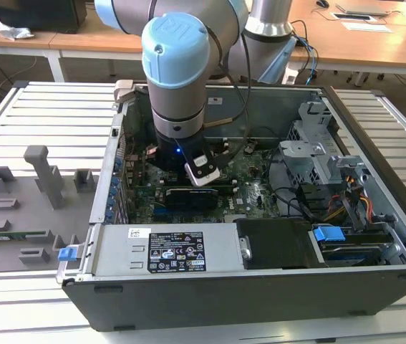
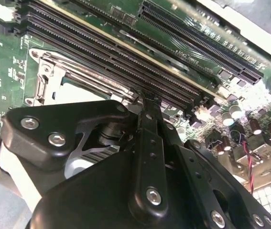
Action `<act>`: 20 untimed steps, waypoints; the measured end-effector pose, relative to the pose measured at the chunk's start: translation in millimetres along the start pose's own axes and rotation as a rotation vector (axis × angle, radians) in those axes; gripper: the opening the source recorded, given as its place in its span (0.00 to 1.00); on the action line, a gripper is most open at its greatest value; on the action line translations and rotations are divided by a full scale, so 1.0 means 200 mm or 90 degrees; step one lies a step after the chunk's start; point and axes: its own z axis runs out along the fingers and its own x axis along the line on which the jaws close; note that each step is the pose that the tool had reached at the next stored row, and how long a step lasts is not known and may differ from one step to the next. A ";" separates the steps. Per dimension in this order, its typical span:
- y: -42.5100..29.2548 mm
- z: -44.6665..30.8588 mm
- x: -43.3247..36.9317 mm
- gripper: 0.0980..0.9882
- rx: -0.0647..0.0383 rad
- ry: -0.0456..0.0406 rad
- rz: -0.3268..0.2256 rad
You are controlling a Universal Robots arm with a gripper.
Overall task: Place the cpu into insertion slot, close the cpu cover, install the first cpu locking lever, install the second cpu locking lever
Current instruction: 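Install the second cpu locking lever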
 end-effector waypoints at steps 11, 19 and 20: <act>0.018 -0.074 -0.002 0.01 -0.002 -0.0009 0.000; 0.033 -0.125 -0.045 0.01 0.018 -0.0029 0.000; 0.034 -0.124 -0.060 0.01 0.019 -0.0030 0.001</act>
